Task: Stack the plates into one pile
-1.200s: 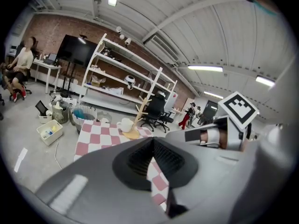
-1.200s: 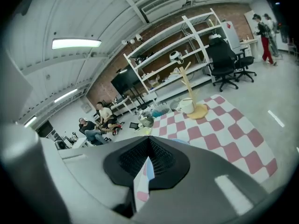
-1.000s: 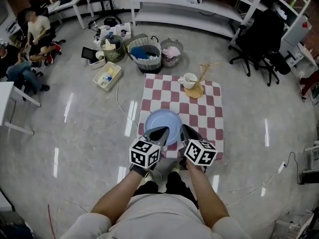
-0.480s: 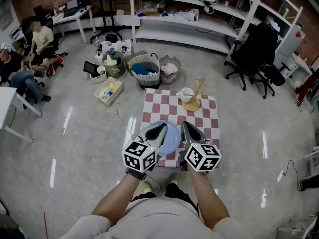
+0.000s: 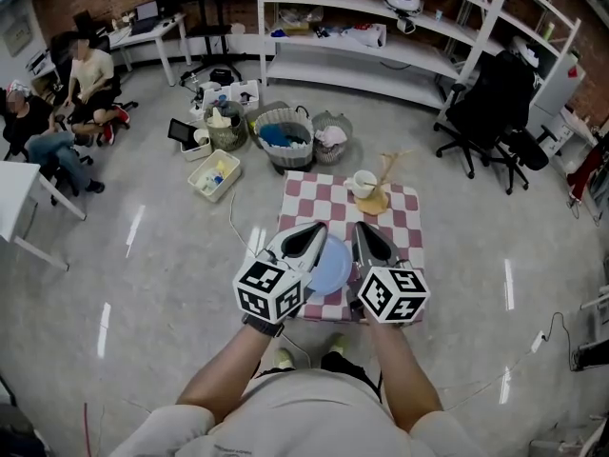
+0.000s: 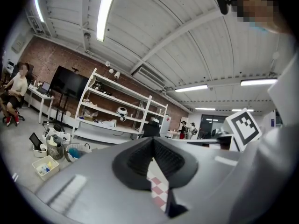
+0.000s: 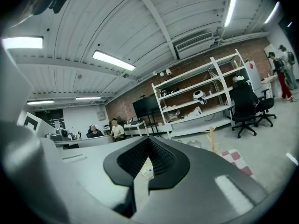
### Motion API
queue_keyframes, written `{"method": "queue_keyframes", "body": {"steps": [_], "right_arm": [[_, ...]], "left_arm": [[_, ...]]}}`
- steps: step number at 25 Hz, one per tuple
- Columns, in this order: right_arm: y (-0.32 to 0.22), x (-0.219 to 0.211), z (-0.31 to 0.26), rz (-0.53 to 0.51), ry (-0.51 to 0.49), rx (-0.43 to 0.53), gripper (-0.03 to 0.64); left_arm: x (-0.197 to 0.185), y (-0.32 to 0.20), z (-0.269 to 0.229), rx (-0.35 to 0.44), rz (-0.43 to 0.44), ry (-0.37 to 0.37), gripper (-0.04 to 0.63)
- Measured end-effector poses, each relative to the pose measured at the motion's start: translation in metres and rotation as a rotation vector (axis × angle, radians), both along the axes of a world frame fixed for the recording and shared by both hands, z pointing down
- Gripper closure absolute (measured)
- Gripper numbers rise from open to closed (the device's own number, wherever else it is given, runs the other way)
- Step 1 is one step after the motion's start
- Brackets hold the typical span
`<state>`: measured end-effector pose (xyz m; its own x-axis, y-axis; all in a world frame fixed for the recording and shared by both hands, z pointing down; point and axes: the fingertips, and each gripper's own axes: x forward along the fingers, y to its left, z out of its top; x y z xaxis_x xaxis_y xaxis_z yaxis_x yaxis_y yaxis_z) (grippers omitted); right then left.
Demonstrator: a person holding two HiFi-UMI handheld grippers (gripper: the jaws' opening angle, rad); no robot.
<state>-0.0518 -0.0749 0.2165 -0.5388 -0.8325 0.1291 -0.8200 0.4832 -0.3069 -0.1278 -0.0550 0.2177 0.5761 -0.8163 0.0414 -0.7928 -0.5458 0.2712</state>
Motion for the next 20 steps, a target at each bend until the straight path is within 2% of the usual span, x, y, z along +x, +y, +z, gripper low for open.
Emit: {"method": "queue_keyframes", "body": {"steps": [20], "right_arm": [[0.009,-0.012,0.001,-0.010,0.008,0.012,0.607]], "left_arm": [[-0.013,0.005,-0.004,0.031,-0.024,-0.008,0.589]]}}
